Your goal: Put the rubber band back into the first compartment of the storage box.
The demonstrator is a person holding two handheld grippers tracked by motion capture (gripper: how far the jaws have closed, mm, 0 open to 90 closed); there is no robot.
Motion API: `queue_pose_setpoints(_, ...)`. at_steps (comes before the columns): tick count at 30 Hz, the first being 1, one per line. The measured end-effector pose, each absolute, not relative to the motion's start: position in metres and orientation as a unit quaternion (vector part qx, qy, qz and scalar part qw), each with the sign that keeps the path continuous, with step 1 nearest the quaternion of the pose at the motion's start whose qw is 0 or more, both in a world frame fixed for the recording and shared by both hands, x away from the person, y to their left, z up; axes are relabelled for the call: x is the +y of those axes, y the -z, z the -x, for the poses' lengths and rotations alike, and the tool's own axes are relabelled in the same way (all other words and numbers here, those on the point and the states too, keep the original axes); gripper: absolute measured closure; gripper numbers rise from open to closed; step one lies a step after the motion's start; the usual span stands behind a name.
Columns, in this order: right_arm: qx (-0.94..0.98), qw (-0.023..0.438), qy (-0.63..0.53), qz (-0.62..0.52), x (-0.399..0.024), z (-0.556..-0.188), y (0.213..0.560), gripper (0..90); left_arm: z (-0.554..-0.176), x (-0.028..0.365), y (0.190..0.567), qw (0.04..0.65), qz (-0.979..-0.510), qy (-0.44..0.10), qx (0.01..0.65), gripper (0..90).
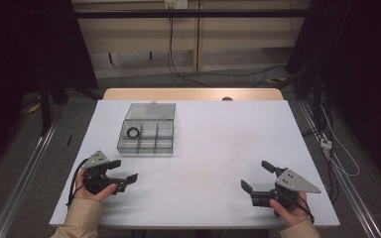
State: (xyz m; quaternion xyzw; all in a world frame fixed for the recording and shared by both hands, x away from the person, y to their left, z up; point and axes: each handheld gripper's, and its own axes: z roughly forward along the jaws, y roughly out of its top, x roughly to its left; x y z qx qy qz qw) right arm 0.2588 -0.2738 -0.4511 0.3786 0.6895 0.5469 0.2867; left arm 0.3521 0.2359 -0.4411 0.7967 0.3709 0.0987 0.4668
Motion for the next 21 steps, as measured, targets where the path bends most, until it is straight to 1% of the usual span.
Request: queue_pose_setpoints(21,0.699,0.28,-0.538,-0.38,-0.2717,-0.261,0.4529,3.5,-0.3439,0.2432,0.4444,0.467,-0.794,-0.121,0.37,9.3)
